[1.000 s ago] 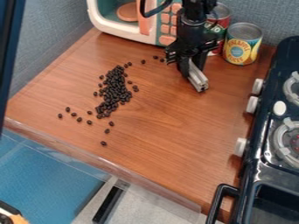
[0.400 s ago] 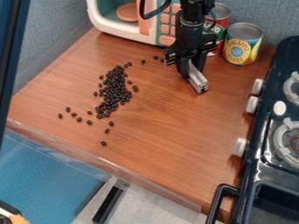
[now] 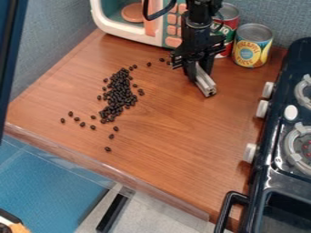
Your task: Sweep into pile
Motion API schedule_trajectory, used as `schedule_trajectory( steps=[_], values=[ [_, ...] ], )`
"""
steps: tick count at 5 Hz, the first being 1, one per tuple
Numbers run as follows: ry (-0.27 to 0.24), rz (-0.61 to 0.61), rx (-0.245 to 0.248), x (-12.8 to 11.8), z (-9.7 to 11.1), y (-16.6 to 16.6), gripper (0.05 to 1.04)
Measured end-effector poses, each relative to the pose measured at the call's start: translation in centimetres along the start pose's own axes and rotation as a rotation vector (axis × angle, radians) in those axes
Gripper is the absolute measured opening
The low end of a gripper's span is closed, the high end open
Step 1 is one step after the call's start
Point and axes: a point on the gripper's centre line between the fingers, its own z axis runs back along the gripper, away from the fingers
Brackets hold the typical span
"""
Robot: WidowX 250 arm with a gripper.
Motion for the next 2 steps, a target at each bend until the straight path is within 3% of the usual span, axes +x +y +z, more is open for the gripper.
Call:
schedule_trajectory(
  steps=[1,2],
  values=[
    [-0.007,0.012,-0.004,0.2,0.3,0.9,0.373],
    [-0.011,0.133,0.006,2.8,0.7,4.0,0.373]
  ],
)
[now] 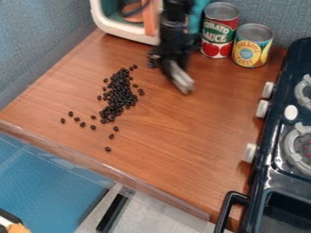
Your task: Sweep into pile
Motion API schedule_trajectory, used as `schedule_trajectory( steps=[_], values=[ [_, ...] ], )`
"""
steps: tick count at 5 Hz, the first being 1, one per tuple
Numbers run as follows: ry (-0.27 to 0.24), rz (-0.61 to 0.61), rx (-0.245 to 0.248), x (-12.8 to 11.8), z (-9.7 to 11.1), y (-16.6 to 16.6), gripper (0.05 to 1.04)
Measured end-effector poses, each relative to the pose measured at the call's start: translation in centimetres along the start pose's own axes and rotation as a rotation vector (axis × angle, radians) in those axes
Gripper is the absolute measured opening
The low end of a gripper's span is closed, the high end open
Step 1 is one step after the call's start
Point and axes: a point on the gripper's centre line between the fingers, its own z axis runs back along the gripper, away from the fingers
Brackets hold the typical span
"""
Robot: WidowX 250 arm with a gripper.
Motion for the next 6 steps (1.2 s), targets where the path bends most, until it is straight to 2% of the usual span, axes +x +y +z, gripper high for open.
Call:
schedule_trajectory(
  steps=[2,3,4,5,6],
  values=[
    [-0.001,0.026,-0.012,0.4,1.1,0.6,0.373],
    [0.012,0.058,0.002,0.6,1.0,1.7,0.373],
    [0.003,0.062,-0.016,0.3,2.0,2.1,0.373],
    [-0.002,0.055,-0.028,0.2,2.1,1.7,0.373],
    [-0.027,0.027,-0.075,-0.1,3.0,-0.3,0.373]
  ],
)
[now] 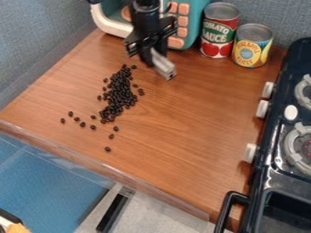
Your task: Sweep into pile
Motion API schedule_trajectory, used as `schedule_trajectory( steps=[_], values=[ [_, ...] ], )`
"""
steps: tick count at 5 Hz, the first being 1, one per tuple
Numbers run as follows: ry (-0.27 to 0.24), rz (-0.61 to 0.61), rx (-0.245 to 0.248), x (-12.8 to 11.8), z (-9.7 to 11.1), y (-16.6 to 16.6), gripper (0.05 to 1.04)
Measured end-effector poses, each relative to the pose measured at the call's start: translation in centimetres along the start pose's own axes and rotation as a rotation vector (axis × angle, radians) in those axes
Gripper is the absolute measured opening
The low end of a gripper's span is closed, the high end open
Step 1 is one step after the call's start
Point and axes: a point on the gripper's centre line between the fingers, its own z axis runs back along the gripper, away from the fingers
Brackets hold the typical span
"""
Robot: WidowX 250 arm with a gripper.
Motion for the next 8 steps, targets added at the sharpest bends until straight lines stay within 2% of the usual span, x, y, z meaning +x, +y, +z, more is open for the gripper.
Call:
schedule_trajectory(
  steps=[1,2,3,4,5,7,8],
  values=[
    [-0.002,-0.032,0.004,-0.8,-0.8,-2.0,0.373],
    [-0.011,0.003,0.087,-0.8,-2.1,-2.6,0.373],
    [-0.021,0.087,0.234,-0.6,-3.4,-2.0,0.373],
    [-0.041,0.161,0.371,-0.2,-3.4,-1.2,0.373],
    [-0.017,0.178,0.370,-0.7,-3.8,-0.4,0.373],
    [0.061,0.163,0.311,-0.8,-3.2,1.9,0.373],
    [0.066,0.154,0.292,-0.5,-2.9,2.8,0.373]
  ],
)
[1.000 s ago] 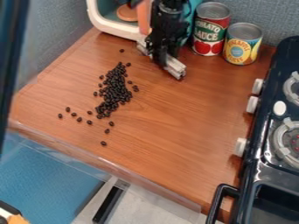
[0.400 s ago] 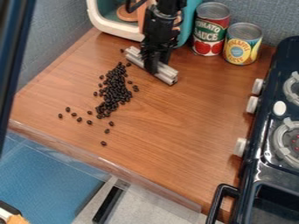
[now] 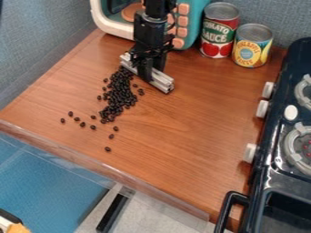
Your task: Sweep into pile
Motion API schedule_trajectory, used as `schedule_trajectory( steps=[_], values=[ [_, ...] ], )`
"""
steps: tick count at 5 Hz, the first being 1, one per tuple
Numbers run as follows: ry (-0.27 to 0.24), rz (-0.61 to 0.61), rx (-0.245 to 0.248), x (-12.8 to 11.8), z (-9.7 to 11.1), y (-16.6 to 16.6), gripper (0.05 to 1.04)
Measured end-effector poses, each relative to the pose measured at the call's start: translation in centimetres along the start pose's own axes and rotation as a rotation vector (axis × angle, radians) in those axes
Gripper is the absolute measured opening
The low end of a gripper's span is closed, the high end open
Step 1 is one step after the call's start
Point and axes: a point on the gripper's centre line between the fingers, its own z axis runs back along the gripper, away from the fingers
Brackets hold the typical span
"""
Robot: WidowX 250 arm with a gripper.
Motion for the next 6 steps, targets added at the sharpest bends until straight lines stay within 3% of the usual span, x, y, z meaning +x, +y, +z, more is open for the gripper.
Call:
schedule_trajectory(
  steps=[2,4,6],
  values=[
    [-0.013,0.008,-0.020,-0.5,-0.1,1.4,0.373],
    [-0.071,0.042,-0.040,-1.3,-0.4,2.9,0.373],
    [-0.087,0.061,-0.062,-1.6,-0.5,4.0,0.373]
  ],
)
